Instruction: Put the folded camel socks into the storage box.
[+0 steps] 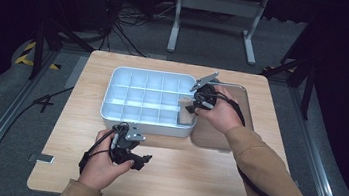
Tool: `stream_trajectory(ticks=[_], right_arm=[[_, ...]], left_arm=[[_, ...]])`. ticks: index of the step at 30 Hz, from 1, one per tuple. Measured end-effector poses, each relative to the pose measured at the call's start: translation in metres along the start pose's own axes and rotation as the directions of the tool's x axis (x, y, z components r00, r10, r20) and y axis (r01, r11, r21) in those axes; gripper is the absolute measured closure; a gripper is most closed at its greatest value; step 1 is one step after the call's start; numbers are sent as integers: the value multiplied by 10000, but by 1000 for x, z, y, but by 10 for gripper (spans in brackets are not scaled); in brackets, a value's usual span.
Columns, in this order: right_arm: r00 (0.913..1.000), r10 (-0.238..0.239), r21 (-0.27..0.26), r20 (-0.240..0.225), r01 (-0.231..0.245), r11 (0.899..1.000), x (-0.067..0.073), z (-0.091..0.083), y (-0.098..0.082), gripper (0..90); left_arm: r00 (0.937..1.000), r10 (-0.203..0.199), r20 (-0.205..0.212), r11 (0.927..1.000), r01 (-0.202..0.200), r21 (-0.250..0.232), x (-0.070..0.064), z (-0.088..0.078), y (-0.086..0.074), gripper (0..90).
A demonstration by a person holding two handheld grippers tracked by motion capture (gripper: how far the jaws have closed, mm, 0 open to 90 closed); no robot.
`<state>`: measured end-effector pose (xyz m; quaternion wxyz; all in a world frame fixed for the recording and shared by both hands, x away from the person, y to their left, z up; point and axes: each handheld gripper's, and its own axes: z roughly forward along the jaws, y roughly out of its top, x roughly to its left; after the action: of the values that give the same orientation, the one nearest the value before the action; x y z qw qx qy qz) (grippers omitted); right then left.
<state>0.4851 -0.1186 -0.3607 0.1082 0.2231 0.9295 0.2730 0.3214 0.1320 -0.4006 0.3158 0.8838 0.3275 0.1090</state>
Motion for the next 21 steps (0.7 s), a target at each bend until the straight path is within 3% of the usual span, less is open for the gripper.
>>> stream_trajectory(ticks=[9, 13, 21], right_arm=[[10000, 71, 1075, 12, -72, 9942, 8, 22, 0, 762], [9999, 97, 1764, -47, -88, 9843, 12, 33, 0, 765], [9997, 61, 2613, -232, 1, 9653, 15, 48, 2, 764]], left_arm=[[10000, 34, 74, 9999, -35, 120, 0, 2, 0, 277], [10000, 37, 77, 9999, -38, 134, 0, 3, 0, 277], [9999, 83, 108, 9998, -85, 157, -1, 2, -1, 278]])
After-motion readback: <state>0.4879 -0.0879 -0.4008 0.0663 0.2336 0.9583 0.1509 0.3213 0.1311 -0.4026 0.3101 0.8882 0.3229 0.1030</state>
